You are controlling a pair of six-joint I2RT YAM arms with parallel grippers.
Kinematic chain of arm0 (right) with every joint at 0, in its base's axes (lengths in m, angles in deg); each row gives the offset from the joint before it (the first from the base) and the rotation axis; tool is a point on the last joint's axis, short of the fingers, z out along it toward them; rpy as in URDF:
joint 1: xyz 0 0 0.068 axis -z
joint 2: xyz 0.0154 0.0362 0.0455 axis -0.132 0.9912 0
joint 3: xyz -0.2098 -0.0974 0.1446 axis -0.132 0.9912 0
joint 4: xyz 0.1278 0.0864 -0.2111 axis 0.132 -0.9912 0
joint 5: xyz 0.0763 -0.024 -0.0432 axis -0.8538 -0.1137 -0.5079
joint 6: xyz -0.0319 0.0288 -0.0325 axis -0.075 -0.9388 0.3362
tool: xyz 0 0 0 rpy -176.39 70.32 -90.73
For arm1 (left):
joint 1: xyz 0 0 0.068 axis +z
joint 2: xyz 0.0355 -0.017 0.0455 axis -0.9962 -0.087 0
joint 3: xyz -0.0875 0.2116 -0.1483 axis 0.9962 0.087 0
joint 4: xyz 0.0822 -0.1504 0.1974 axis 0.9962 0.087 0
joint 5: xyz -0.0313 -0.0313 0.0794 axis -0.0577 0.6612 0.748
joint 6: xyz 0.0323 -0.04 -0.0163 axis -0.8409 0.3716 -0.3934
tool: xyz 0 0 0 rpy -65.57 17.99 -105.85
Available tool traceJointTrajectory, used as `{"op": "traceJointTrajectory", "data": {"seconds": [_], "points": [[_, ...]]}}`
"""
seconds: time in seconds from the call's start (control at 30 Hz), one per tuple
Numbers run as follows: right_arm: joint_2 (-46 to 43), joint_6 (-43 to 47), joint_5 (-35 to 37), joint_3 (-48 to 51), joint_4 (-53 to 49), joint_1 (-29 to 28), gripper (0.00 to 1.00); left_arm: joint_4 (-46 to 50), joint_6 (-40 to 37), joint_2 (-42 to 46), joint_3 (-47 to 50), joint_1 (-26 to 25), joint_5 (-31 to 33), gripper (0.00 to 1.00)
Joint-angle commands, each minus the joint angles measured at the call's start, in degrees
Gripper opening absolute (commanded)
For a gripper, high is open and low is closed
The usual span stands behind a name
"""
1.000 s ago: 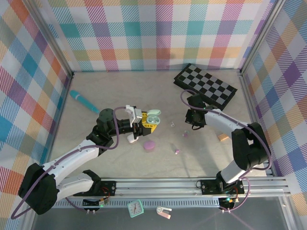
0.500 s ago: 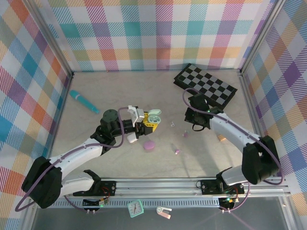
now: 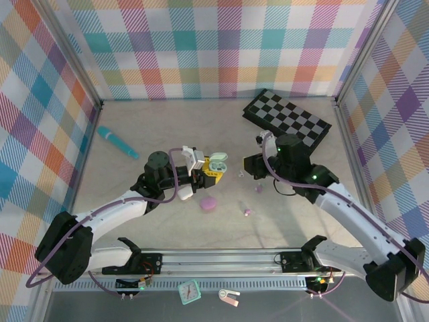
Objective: Insert wireless bluetooth earbuds into charging case
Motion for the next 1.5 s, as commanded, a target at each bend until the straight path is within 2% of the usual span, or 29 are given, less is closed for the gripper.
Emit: {"op": "traceJointTrajectory", "data": {"seconds": [0.0, 0.13, 0.3, 0.53, 1.17, 1.37, 1.47], "points": [[-0.3, 7.1, -11.8, -1.2, 1.5, -0.3, 0.17, -1.7, 0.2, 0.0, -1.7, -0.2, -3.2, 0.36], [0.1, 7.9, -17.3, -2.5, 3.1, -0.4, 0.16, -2.2, 1.0, 0.1, -1.8, -0.3, -4.8, 0.36], [1.0, 9.2, -20.0, -4.0, 3.9, -0.9, 0.16, -3.6, 2.3, -0.2, -1.8, -0.3, -6.0, 0.36], [4.8, 10.9, -21.4, -5.9, 4.3, -1.4, 0.16, -7.3, 5.1, -1.1, -1.6, -0.2, -7.1, 0.35], [8.2, 12.1, -22.3, -5.2, 4.9, -2.6, 0.16, -8.2, 5.7, 0.3, -1.0, -0.3, -6.7, 0.35], [8.5, 12.9, -21.5, -5.8, 2.9, -2.7, 0.20, -8.2, 5.8, 0.3, -1.0, -0.3, -6.9, 0.35], [8.3, 12.9, -21.1, -6.1, 2.5, -2.7, 0.28, -8.4, 5.8, 0.5, -0.9, -0.3, -6.8, 0.35]]}}
